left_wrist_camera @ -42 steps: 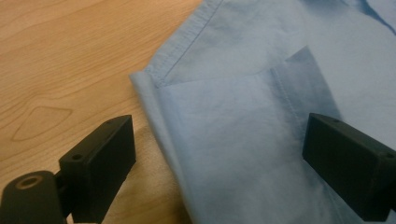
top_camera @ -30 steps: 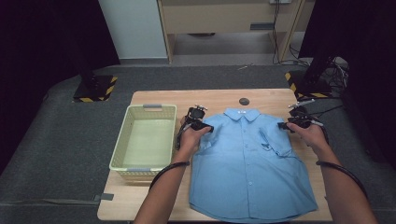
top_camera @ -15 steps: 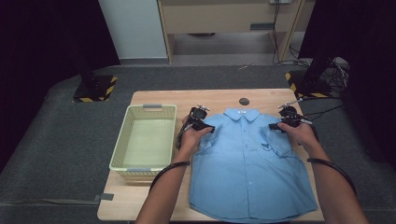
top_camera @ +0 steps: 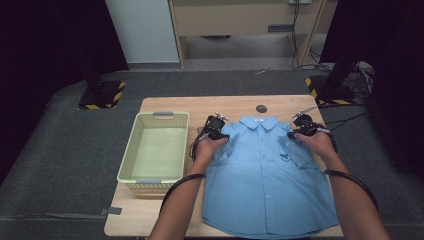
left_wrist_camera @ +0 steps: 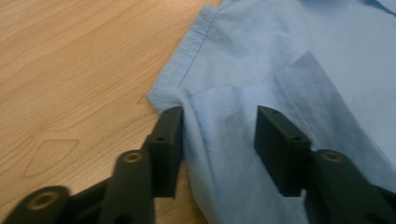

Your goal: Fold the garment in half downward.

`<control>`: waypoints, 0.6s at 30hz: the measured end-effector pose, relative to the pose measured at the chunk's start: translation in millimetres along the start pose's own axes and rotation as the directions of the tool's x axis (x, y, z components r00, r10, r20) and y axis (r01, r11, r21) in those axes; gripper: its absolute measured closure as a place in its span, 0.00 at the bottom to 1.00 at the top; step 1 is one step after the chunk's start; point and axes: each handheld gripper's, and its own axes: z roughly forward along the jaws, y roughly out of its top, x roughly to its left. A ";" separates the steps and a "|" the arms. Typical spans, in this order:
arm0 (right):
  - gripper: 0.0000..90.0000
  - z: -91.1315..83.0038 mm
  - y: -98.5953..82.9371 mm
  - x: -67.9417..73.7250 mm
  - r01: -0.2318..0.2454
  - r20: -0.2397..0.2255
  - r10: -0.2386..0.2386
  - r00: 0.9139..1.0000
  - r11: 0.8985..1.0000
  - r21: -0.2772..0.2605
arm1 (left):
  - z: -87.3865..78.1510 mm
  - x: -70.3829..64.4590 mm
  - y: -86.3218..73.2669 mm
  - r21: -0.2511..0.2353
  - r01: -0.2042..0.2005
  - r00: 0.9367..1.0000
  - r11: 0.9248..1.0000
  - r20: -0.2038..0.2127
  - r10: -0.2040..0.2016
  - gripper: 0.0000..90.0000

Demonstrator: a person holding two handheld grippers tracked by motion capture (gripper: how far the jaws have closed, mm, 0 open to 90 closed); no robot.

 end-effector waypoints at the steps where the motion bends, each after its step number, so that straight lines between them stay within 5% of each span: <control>1: 0.87 0.1 0.3 0.7 -0.002 0.005 0.002 1.000 1.000 0.002 | -0.3 -0.5 0.0 0.000 0.000 1.000 1.000 0.002 0.000 0.64; 9: 0.95 0.3 -1.1 1.6 -0.041 0.010 0.041 0.999 0.999 -0.016 | -0.3 -4.9 -1.3 -0.018 0.021 0.999 1.000 0.039 -0.021 0.92; 18: 0.97 -9.8 -2.6 -1.2 -0.071 -0.019 0.069 0.997 0.995 -0.072 | -6.9 -8.2 0.9 -0.054 0.016 1.000 0.998 0.002 -0.016 0.96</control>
